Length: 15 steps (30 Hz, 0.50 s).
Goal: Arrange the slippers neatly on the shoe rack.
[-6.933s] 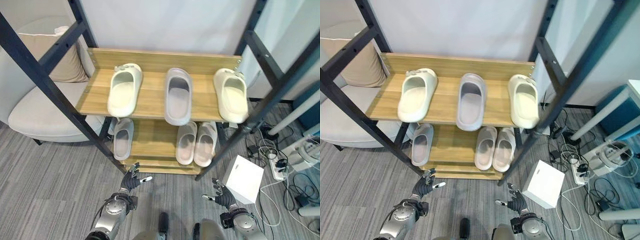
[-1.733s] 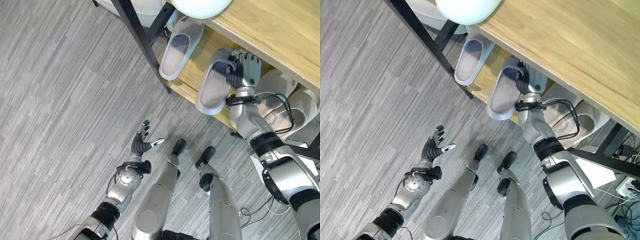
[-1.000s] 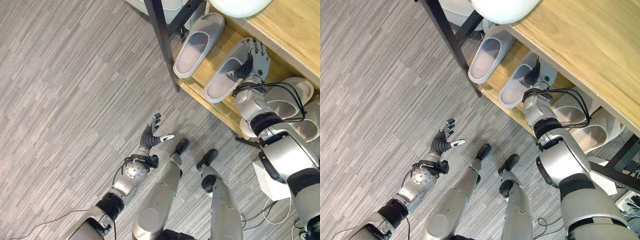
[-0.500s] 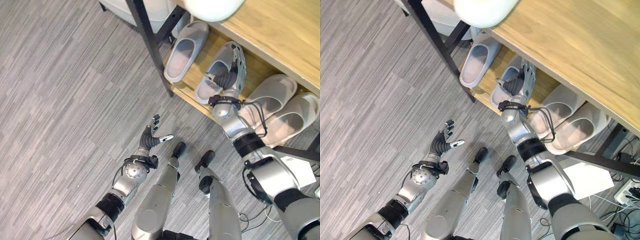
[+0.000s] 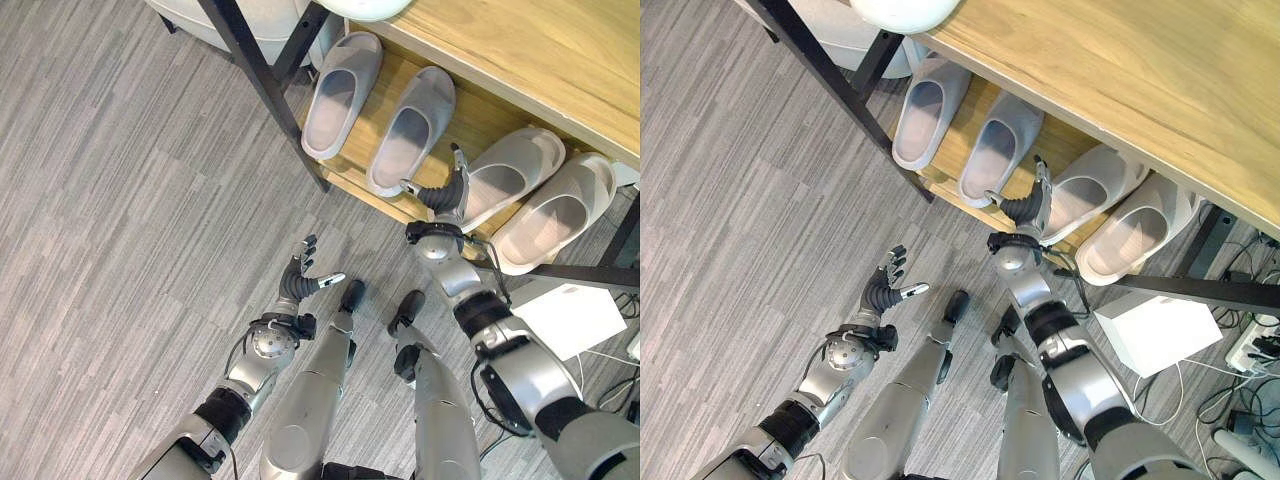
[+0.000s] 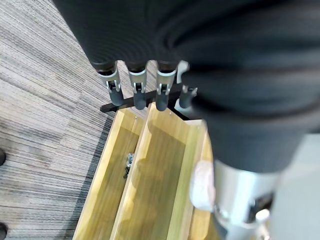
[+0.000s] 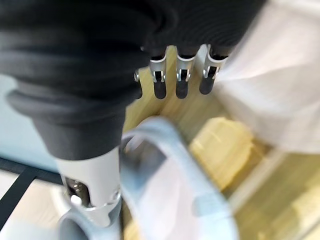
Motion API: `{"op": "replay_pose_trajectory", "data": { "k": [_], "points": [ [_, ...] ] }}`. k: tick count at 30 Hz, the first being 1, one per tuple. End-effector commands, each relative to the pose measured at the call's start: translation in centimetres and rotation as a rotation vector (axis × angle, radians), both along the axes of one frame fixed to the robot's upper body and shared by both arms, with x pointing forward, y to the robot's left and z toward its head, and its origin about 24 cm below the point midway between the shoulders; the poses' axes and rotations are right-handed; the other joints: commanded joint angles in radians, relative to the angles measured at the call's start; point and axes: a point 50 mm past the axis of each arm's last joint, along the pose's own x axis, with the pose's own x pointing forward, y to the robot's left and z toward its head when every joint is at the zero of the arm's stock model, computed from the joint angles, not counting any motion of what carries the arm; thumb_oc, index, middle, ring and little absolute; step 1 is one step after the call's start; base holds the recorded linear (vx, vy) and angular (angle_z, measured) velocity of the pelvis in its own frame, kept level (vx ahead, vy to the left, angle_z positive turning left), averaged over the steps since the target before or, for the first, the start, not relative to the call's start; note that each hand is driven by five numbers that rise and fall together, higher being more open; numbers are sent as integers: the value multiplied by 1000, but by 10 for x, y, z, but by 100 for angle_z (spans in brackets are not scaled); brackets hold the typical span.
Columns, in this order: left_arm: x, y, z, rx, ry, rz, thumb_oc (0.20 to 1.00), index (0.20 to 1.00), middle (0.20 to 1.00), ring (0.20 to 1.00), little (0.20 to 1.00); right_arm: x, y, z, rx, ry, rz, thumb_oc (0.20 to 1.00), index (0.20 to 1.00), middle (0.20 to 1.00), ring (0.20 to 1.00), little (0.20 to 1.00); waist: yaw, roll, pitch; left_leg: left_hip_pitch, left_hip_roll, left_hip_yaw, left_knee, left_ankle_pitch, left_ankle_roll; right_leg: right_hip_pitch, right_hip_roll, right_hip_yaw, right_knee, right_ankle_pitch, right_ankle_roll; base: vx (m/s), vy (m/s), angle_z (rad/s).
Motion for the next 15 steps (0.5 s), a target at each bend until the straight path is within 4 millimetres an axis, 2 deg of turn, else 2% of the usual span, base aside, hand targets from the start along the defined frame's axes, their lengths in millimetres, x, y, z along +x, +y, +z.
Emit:
{"op": "replay_pose_trajectory", "data": {
  "k": [1, 7, 15],
  "points": [
    [-6, 10, 2, -28, -28, 10, 1000, 1000, 1000, 1000, 1000, 2, 0, 25, -12, -95, 34, 1000, 1000, 1000, 1000, 1000, 41, -12, -8, 78, -1, -51, -52, -140, 30, 176, -51, -2, 73, -257, 61, 32, -8, 20],
    [-5, 12, 1, -18, -18, 6, 1000, 1000, 1000, 1000, 1000, 6, -3, 22, 58, -54, 31, 1000, 1000, 1000, 1000, 1000, 69, -18, 2, 100, 0, -60, -65, -149, 27, 205, -46, -10, 61, -263, 70, 54, -21, 10],
    [-5, 10, 1, -15, -20, 11, 1000, 1000, 1000, 1000, 1000, 5, 1, 16, 74, -48, 7, 1000, 1000, 1000, 1000, 1000, 75, -16, 7, 106, 1, -58, -71, -153, 27, 211, -44, -13, 54, -264, 71, 13, 0, 4]
  ]
}}
